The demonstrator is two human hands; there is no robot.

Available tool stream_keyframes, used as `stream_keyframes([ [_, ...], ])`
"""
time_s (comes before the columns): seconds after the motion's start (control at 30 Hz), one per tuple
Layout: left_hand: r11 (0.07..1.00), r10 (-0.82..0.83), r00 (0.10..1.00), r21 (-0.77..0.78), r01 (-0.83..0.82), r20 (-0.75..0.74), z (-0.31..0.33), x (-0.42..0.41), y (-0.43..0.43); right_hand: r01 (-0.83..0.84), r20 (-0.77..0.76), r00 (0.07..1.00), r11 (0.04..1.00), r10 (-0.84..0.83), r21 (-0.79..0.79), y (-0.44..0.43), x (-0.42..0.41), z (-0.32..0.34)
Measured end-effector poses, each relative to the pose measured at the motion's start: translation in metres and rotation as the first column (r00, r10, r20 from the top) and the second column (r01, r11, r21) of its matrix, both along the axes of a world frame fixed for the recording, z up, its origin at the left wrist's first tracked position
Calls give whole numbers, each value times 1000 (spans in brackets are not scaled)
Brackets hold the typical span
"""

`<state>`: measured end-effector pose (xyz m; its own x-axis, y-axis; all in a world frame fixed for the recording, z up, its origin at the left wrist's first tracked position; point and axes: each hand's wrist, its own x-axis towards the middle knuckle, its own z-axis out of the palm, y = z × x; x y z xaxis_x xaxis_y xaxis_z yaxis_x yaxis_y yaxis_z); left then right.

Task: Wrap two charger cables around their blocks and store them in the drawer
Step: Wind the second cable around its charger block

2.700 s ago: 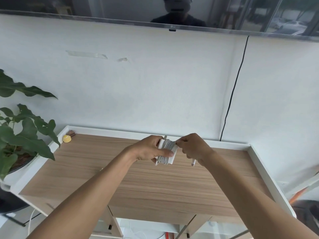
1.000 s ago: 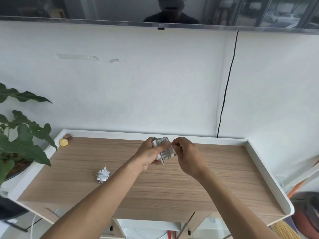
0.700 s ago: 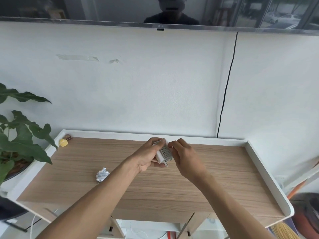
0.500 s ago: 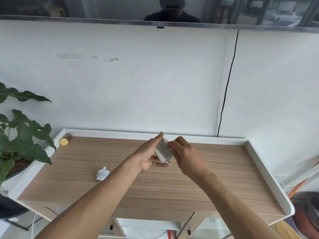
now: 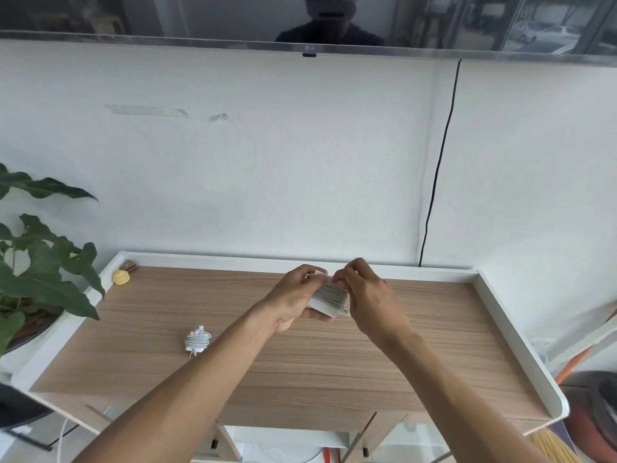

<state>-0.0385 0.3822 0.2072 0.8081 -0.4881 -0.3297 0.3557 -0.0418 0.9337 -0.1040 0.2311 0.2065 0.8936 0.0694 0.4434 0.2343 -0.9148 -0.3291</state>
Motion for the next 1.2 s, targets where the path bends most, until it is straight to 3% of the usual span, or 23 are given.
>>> stream_keyframes([
  [0.1, 1000, 16, 1000, 2, -16, 12, 0, -1, -1, -19, 45, 999, 998, 17, 55, 1, 3, 3],
  [0.27, 1000, 29, 999, 8, -29, 17, 3, 1, 1, -30, 41, 999, 932, 16, 362, 7, 10, 6],
  [0.47, 996, 58, 998, 68, -59, 15, -2, 4, 9, 16, -61, 998, 904, 11, 427, 3, 11, -5],
  [0.57, 996, 50, 999, 78, -50, 3, -4, 4, 11, 23, -32, 999, 899, -10, 438, 6, 11, -7],
  [0.73, 996, 66, 998, 57, -65, -15, -2, 4, 8, 119, -51, 992, 741, -115, 661, 17, 12, -9],
  [0.9, 992, 93, 996, 89, -93, 5, -2, 3, 8, 133, -20, 989, 804, -149, 579, 21, 13, -20],
  [1.2, 978, 149, 987, 138, -156, 65, 2, 2, 5, 81, -86, 996, 711, -29, 699, 17, 11, -31],
])
